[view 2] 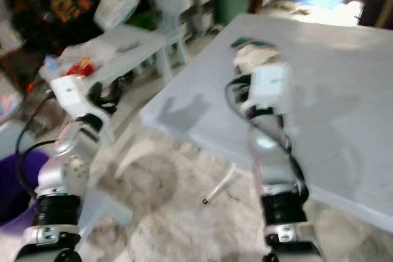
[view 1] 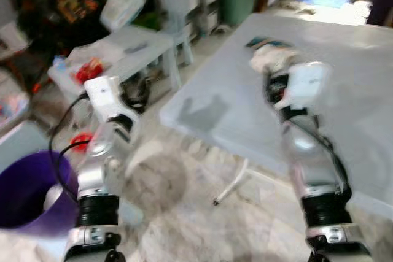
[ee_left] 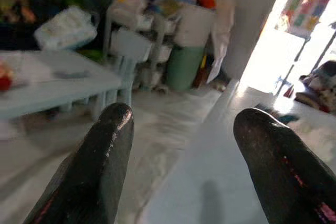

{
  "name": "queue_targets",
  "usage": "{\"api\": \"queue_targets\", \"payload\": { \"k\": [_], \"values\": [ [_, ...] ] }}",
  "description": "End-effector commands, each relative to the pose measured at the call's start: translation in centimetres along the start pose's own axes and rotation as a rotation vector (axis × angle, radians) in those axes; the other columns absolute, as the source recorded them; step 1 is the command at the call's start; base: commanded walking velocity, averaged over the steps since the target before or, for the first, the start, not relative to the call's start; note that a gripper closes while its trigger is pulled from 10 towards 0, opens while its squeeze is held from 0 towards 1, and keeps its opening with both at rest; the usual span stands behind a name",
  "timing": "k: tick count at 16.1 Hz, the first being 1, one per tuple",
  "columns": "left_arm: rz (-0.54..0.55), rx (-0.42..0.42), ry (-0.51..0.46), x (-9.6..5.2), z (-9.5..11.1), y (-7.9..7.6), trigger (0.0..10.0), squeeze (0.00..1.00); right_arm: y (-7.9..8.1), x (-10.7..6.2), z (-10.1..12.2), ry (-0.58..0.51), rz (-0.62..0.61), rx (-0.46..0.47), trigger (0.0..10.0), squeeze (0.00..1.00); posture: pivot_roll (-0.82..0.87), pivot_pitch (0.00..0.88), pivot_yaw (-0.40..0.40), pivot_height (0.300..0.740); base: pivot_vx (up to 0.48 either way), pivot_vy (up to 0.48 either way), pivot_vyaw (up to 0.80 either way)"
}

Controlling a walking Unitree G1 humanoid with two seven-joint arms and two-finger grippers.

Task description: Picking trash to rubbish bin

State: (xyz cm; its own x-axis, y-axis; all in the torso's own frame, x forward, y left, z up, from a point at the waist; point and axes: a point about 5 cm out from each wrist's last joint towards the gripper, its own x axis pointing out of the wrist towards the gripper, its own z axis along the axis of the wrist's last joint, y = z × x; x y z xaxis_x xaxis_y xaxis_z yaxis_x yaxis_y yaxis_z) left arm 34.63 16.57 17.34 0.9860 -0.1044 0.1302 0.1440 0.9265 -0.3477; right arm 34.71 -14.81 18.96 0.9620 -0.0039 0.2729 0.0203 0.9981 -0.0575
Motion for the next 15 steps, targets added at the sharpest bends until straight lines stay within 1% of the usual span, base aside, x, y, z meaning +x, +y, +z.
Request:
{"api": "queue_targets", "payload": {
  "k": [1, 10, 12, 13, 14, 15],
  "values": [
    [-0.026, 0.005, 0.0, 0.2, 0.0, -0.8, 10.0, 0.0, -1.0, 0.2, 0.4, -0.011, -0.028, -0.018, 10.0, 0.0, 0.0, 0.0, 0.077, 0.74, 0.341, 0.0, 0.0],
    [-0.029, 0.016, 0.002, 0.3, 0.0, -0.8, 10.0, 0.0, -1.0, 0.3, 0.3, -0.013, -0.025, -0.015, 10.0, 0.0, 0.0, 0.0, 0.08, 0.74, 0.342, 0.0, 0.0],
    [-0.03, 0.017, 0.004, 0.3, 0.0, -0.8, 10.0, 0.0, -0.6, 0.3, 0.2, -0.003, 0.011, -0.008, 10.0, 0.0, 0.0, 0.0, 0.079, 0.74, 0.339, 0.0, 0.0],
    [-0.028, 0.019, 0.007, 0.3, -0.1, -0.7, 10.0, 0.0, -0.1, 0.2, 0.0, 0.011, 0.055, 0.003, 10.0, 0.0, 0.0, 0.0, 0.078, 0.74, 0.341, 0.0, 0.0],
    [-0.025, 0.023, 0.013, 0.2, -0.3, -0.6, 10.0, 0.0, 0.7, -0.2, -0.5, 0.036, 0.128, 0.019, 10.0, 0.0, 0.0, 0.0, 0.075, 0.74, 0.341, 0.0, 0.0],
    [-0.022, 0.029, 0.018, 0.1, -0.4, -0.4, 10.0, 0.0, 1.0, -0.5, -0.7, 0.048, 0.158, 0.029, 10.0, 0.0, 0.0, 0.0, 0.073, 0.74, 0.345, 0.0, 0.0]
  ]
}}
